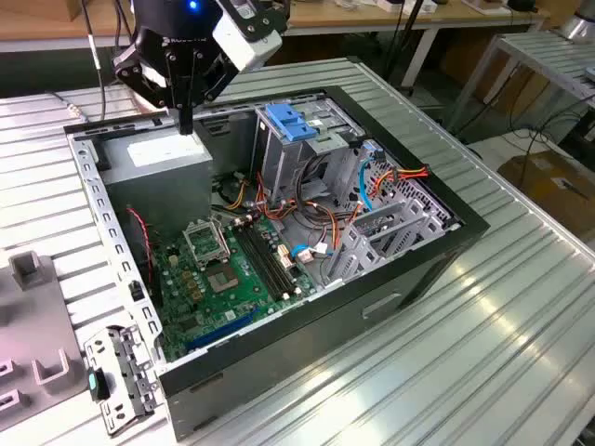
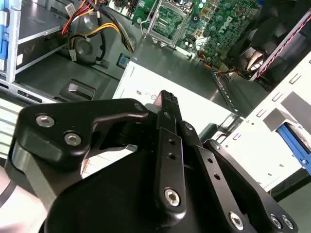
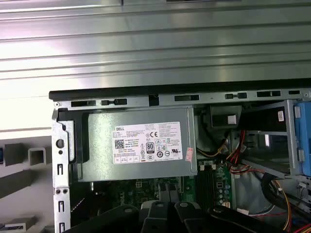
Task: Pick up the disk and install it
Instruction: 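Reach for the disk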
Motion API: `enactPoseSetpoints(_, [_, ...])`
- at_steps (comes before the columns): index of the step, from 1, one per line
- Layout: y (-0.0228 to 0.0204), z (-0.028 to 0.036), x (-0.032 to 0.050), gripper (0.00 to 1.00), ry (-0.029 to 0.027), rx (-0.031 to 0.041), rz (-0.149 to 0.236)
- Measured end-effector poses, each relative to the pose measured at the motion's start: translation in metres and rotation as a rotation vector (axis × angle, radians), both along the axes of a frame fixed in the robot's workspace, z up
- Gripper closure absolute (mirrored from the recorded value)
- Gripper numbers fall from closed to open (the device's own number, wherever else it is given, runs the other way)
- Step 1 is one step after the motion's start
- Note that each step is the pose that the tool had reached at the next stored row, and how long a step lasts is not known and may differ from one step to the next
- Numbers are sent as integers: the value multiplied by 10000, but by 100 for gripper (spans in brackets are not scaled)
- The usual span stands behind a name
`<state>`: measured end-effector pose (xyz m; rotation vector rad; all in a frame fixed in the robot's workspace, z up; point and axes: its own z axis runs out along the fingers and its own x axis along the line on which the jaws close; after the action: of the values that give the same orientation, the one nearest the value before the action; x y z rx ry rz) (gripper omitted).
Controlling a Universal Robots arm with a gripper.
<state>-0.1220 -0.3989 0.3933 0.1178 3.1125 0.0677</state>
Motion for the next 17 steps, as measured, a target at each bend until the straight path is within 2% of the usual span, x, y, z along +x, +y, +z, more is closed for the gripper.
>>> enactPoseSetpoints(17, [0,-6,-50,89,18,0,-1])
